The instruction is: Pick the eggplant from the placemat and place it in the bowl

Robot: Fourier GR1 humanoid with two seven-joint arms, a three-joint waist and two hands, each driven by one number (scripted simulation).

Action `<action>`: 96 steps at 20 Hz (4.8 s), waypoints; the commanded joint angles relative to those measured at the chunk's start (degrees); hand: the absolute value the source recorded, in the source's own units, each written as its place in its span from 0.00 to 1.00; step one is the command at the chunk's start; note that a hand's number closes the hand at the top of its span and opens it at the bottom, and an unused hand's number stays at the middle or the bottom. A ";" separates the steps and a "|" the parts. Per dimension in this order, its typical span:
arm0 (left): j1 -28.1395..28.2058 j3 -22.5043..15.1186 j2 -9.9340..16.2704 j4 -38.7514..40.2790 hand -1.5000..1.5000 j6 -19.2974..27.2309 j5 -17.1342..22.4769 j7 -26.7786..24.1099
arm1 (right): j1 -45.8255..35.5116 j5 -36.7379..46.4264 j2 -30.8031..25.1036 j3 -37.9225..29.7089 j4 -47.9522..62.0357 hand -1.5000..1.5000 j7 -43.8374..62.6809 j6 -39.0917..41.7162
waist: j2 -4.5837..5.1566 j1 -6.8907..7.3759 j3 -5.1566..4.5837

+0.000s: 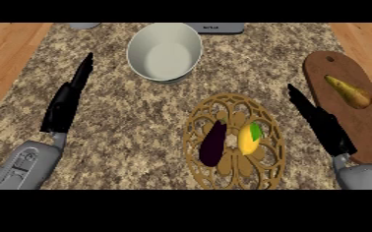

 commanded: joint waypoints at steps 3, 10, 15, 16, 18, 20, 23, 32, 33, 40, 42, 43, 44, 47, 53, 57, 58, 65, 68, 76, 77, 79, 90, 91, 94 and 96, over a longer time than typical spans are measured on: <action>-1.72 6.67 0.23 -3.35 0.50 -0.21 5.21 -1.74 | -10.22 -1.55 16.47 5.41 -4.34 0.00 5.91 -5.93 | 2.49 2.25 -0.26; -1.31 11.61 -2.18 -2.88 0.50 -0.65 11.95 -1.31 | -15.13 22.69 23.78 11.46 -3.30 0.00 6.96 -32.40 | 1.78 1.48 -0.70; -0.96 15.85 -0.31 -1.98 0.50 -2.74 15.06 -1.27 | -17.81 39.21 28.71 27.57 -2.56 0.00 19.32 -42.17 | 2.10 -0.26 -0.48; -0.32 15.24 -1.25 -2.80 0.50 -2.27 14.81 -1.55 | -19.09 42.04 28.76 29.01 -4.87 0.00 26.49 -41.63 | 1.77 -0.89 -0.51; 0.47 14.77 -1.81 -3.88 0.50 -0.95 13.96 -0.85 | -22.12 48.11 28.83 30.07 -3.56 0.00 35.41 -37.56 | 1.74 -1.33 -0.49; 1.60 16.51 0.87 -4.96 0.50 -3.34 15.36 -0.60 | -24.57 52.97 28.87 29.09 -4.00 0.00 42.96 -30.72 | 1.30 -1.77 -0.56; 1.31 15.66 -1.44 -5.09 0.50 -0.72 14.39 -0.07 | -29.46 54.58 28.68 26.71 -8.88 0.00 55.20 -19.39 | 1.32 -2.82 -0.46; 2.91 17.00 -0.19 -5.56 0.50 -3.44 15.64 -1.05 | -34.09 39.66 28.91 25.11 -14.48 0.00 74.10 11.04 | 1.92 -1.97 -0.39; 3.33 18.97 1.81 -5.79 0.50 -4.75 16.80 -0.94 | -35.01 38.19 28.91 23.96 -13.95 0.00 75.49 12.72 | 1.90 -1.36 -0.40; 2.70 17.91 -0.30 -3.91 0.50 -4.13 15.49 -2.17 | -33.62 29.60 28.01 23.19 -16.75 0.00 80.46 19.87 | 2.17 -2.74 -0.34; 3.28 18.08 -0.66 -5.27 0.50 -3.45 15.07 -2.88 | -34.85 29.09 27.90 22.26 -15.97 0.00 81.93 20.13 | 2.12 -2.15 -0.33; 4.19 17.38 -0.56 -6.80 0.50 -3.65 15.01 -1.91 | -32.25 29.54 26.04 23.83 -13.77 0.00 79.73 19.56 | 2.13 -1.83 -0.30; 3.45 17.92 -0.57 -5.07 0.50 -3.80 14.82 -2.87 | -33.56 28.56 26.25 22.79 -13.98 0.00 80.51 20.48 | 2.28 -2.07 -0.33; 4.09 19.20 0.74 -6.13 0.50 -5.48 16.19 -1.43 | -32.13 26.49 24.27 21.33 -17.45 0.00 79.98 21.69 | 2.24 -1.92 -0.27; 3.85 19.71 1.22 -6.38 0.50 -6.97 16.47 -0.73 | -28.21 28.52 24.53 23.35 -14.05 0.00 78.00 18.44 | 2.45 -1.54 -0.27; 4.50 19.44 -0.50 -3.49 0.50 -7.37 14.84 -4.74 | -26.33 29.62 22.86 22.12 -13.85 0.00 75.73 18.35 | 2.57 -1.73 -0.29; 3.06 19.67 0.01 -6.25 0.50 -5.51 15.23 -0.74 | -25.01 30.82 22.90 23.22 -15.38 0.00 77.62 17.94 | 2.36 -1.81 -0.25; 2.93 20.17 0.01 -8.74 0.50 -5.99 14.81 1.92 | -19.41 35.10 22.72 23.76 -13.96 0.00 71.25 16.45 | 2.51 -1.44 -0.22; 3.40 18.55 -2.53 -9.57 0.50 -4.30 12.19 1.90 | -21.12 35.00 22.38 18.90 -12.77 0.00 67.73 18.74 | 2.60 -1.34 -0.22; 4.20 19.98 -4.53 -8.22 0.50 -6.23 10.68 -0.18 | -15.17 39.39 23.72 20.33 -15.22 0.00 63.39 21.49 | 2.60 -1.42 -0.22; 5.05 19.92 -4.39 -10.38 0.50 -5.18 10.53 1.55 | -17.13 40.59 25.66 20.03 -10.93 0.00 63.85 20.14 | 2.60 -1.14 -0.22; 4.60 20.85 -3.65 -9.61 0.50 -6.81 10.94 0.85 | -13.44 41.81 25.13 21.28 -9.58 0.00 61.13 18.55 | 2.63 -1.23 -0.22; 1.80 22.39 -5.99 -6.88 0.50 -7.72 7.95 0.73 | -14.75 47.01 28.84 16.42 -0.96 0.00 55.15 18.87 | 2.71 -1.32 -0.22; 3.83 22.27 -6.58 -7.55 0.50 -8.51 8.86 0.05 | -17.19 47.13 28.84 14.26 5.46 0.00 51.64 16.97 | 2.77 -1.03 -0.22; 5.64 22.30 -6.35 -15.00 0.50 -7.59 8.62 5.22 | -11.49 46.61 28.89 19.14 0.37 0.00 56.13 15.44 | 2.60 -1.04 -0.20; 1.90 21.83 -8.02 -9.88 0.50 -6.59 6.73 2.95 | -13.99 47.19 28.90 14.73 3.90 0.00 53.72 15.77 | 2.69 -1.25 -0.21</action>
